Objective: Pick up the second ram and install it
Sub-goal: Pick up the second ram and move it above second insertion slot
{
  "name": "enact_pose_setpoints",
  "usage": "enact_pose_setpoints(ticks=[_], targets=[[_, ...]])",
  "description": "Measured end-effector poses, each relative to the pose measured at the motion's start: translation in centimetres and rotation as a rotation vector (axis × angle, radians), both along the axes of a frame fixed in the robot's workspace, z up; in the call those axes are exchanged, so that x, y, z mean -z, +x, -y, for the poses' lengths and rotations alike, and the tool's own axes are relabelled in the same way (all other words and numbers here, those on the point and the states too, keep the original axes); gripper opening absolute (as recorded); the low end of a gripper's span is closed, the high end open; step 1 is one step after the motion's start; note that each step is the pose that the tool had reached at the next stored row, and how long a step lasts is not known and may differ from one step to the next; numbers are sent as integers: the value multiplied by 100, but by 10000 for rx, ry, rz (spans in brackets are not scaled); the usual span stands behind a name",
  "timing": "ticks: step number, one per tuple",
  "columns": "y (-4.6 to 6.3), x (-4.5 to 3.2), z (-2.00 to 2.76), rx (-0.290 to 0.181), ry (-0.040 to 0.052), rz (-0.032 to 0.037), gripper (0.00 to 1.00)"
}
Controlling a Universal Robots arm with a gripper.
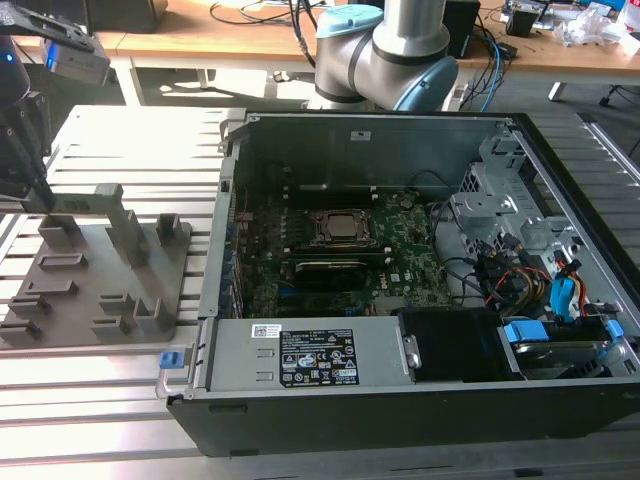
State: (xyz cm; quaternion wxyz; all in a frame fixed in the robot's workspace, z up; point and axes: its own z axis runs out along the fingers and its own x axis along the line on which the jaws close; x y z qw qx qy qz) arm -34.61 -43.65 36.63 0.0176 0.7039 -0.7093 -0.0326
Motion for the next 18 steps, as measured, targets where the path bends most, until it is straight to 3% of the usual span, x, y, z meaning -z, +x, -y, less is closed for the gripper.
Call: enact_pose_setpoints(ticks=[7, 18], targets=[[0, 75, 0, 0, 0, -4, 14], [0, 256, 0, 0, 0, -14, 14]])
